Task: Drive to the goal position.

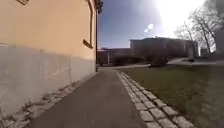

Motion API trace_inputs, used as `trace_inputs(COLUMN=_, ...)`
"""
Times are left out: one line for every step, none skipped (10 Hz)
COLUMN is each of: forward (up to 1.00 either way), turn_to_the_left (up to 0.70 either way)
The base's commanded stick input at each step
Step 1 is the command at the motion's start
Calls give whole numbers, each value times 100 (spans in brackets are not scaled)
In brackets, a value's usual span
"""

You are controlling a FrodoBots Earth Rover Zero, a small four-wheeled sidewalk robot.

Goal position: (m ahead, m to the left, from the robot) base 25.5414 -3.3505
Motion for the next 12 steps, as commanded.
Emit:
trace_inputs(forward=70, turn_to_the_left=0)
trace_inputs(forward=70, turn_to_the_left=0)
trace_inputs(forward=70, turn_to_the_left=0)
trace_inputs(forward=70, turn_to_the_left=0)
trace_inputs(forward=70, turn_to_the_left=0)
trace_inputs(forward=70, turn_to_the_left=0)
trace_inputs(forward=70, turn_to_the_left=0)
trace_inputs(forward=70, turn_to_the_left=0)
trace_inputs(forward=70, turn_to_the_left=0)
trace_inputs(forward=70, turn_to_the_left=0)
trace_inputs(forward=70, turn_to_the_left=0)
trace_inputs(forward=70, turn_to_the_left=0)
